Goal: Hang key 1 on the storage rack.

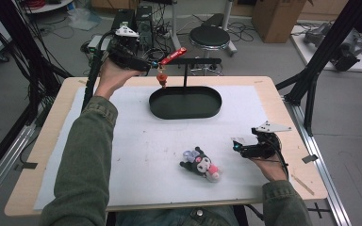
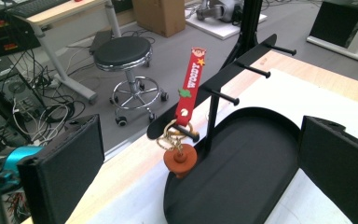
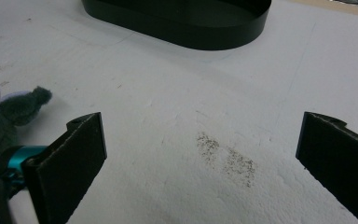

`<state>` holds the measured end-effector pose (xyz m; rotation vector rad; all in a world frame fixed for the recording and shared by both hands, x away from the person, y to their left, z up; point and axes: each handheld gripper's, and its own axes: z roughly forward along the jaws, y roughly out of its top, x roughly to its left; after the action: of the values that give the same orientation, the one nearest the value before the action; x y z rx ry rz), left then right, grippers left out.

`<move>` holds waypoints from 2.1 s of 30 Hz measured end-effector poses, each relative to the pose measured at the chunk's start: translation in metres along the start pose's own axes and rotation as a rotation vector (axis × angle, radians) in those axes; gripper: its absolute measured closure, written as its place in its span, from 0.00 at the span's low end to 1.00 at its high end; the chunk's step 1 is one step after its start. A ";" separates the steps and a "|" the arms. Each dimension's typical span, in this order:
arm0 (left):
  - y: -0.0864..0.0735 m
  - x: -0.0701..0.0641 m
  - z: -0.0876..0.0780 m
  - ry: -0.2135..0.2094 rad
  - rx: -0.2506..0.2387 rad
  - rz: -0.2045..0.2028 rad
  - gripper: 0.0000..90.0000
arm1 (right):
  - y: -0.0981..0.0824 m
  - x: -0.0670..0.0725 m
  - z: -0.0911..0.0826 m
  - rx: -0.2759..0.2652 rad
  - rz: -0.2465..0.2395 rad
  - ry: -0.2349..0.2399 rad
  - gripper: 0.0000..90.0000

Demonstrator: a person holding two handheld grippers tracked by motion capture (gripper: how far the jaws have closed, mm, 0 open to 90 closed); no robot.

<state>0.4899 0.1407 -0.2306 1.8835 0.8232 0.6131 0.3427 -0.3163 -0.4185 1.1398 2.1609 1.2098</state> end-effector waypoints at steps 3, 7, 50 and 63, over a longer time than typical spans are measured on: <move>-0.005 0.000 -0.006 0.010 0.002 0.001 0.02 | 0.000 0.000 0.000 0.001 -0.001 -0.001 0.01; -0.016 -0.005 -0.013 0.013 0.011 0.016 0.02 | 0.000 0.000 0.001 0.004 -0.004 -0.002 0.01; -0.141 -0.012 -0.091 0.084 -0.020 -0.031 0.02 | -0.001 0.004 0.006 0.028 0.012 0.009 0.01; -0.169 -0.002 -0.111 0.079 0.018 -0.062 0.02 | -0.001 0.005 0.007 0.038 0.007 0.012 0.01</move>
<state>0.3629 0.2556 -0.3372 1.8522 0.9376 0.6465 0.3440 -0.3091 -0.4232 1.1595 2.1989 1.1865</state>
